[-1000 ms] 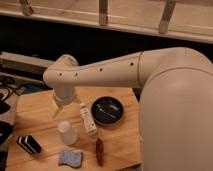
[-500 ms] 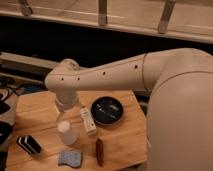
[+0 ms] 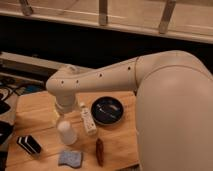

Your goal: Place the ceramic cup over the eraser

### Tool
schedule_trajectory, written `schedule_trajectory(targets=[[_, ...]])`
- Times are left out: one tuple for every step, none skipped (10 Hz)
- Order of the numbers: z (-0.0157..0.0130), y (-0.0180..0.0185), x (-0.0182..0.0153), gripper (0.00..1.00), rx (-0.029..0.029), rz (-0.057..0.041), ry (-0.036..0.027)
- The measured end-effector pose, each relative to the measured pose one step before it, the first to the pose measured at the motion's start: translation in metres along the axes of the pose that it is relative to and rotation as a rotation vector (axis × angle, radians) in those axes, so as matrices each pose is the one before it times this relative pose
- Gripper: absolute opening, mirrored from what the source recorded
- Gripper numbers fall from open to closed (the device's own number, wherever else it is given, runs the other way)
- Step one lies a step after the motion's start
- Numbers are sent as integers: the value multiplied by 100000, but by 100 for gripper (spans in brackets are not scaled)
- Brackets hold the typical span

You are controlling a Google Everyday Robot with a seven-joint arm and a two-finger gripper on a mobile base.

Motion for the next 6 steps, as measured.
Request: schedule_trajectory(targets=[[576,-98,118,80,-1101,439,848],[635,-103,112,80,-1377,439,804],[380,122,0,80,-886,-22,374],[400,215,-35,80,-1057,-136,352],[540,484,-50,80,-1685,-643,454],[514,332,49,80,-1894,-552,213]])
